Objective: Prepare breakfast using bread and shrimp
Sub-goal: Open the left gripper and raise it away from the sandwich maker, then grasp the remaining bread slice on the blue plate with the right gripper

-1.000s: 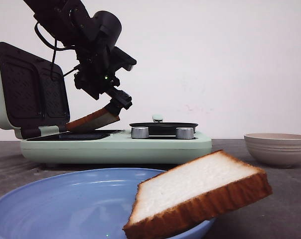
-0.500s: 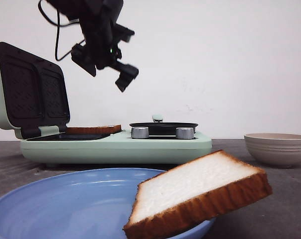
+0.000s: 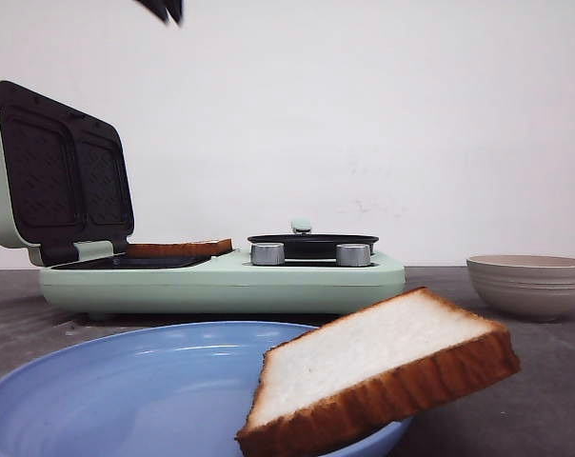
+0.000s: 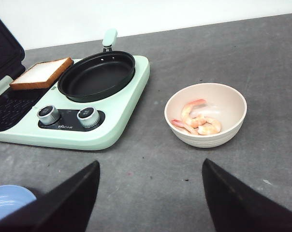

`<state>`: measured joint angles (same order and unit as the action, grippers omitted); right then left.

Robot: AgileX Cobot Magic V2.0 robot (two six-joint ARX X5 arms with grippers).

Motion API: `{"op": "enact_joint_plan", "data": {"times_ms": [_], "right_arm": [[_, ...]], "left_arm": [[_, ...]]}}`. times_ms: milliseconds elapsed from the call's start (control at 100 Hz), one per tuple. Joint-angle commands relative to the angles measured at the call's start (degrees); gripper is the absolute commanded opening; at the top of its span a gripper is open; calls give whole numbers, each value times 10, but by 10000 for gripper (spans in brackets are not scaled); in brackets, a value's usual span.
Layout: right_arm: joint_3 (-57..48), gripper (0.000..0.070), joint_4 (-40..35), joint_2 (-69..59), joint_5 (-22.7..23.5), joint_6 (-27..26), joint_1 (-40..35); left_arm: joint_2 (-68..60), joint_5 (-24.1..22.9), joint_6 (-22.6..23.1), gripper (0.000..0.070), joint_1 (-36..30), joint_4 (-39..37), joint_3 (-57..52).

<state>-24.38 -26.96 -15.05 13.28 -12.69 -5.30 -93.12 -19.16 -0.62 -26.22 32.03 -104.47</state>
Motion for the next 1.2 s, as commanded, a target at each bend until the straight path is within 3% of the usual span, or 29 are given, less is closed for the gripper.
{"op": "enact_joint_plan", "data": {"times_ms": [0,230,420,560,690,810,1030,1190], "right_arm": [[-8,409,2,-2,-2,7,-2],[-8,409,1,-2,-2,7,-2],[-8,409,4,-2,8,2,-7],[-9,407,48,-8,79,-40,-14],[-47,344,64,-65,139,-99,-21],[-132,347,-20,-176,168,-87,-36],[-279,425,-244,-416,210,-2,-79],[-284,427,-288,-539,212,29,-118]], "left_arm": [[25,2,-11,11,-6,31,-17],[153,5,-1,11,-15,165,-17],[267,36,-5,11,-27,233,-16],[338,79,-10,11,-32,285,-16],[386,105,-16,11,-32,340,-16],[421,107,-13,11,-32,380,-16],[459,107,-13,11,-33,395,-16],[471,119,-14,11,-40,398,-16]]}}
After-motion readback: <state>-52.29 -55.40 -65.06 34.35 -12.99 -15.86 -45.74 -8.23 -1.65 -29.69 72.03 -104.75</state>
